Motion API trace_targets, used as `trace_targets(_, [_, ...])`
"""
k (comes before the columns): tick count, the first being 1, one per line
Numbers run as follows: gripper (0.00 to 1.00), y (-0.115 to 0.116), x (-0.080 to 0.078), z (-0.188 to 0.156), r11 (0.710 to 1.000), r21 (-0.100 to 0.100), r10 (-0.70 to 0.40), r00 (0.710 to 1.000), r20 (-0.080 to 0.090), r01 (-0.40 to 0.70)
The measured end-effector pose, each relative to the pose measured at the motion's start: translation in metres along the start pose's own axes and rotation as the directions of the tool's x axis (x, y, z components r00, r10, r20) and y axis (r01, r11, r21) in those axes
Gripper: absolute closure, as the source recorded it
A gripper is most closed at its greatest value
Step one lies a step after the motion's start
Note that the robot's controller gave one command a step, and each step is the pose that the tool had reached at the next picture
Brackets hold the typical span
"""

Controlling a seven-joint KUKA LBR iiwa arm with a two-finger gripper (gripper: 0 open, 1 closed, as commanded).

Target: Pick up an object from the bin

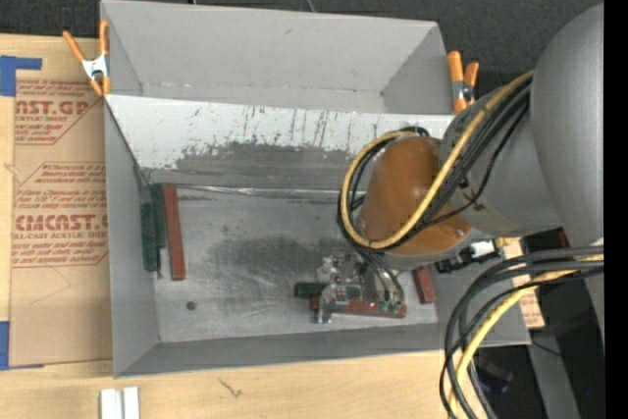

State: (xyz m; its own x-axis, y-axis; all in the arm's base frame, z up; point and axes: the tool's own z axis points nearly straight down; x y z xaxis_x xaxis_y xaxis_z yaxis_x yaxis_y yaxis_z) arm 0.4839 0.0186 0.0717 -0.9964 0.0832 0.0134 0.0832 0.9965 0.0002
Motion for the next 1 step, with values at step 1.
trace_targets(1, [1.0, 0.0001, -0.001, 0.0, 1.0, 0.0, 0.004, 1.0, -0.001, -0.004])
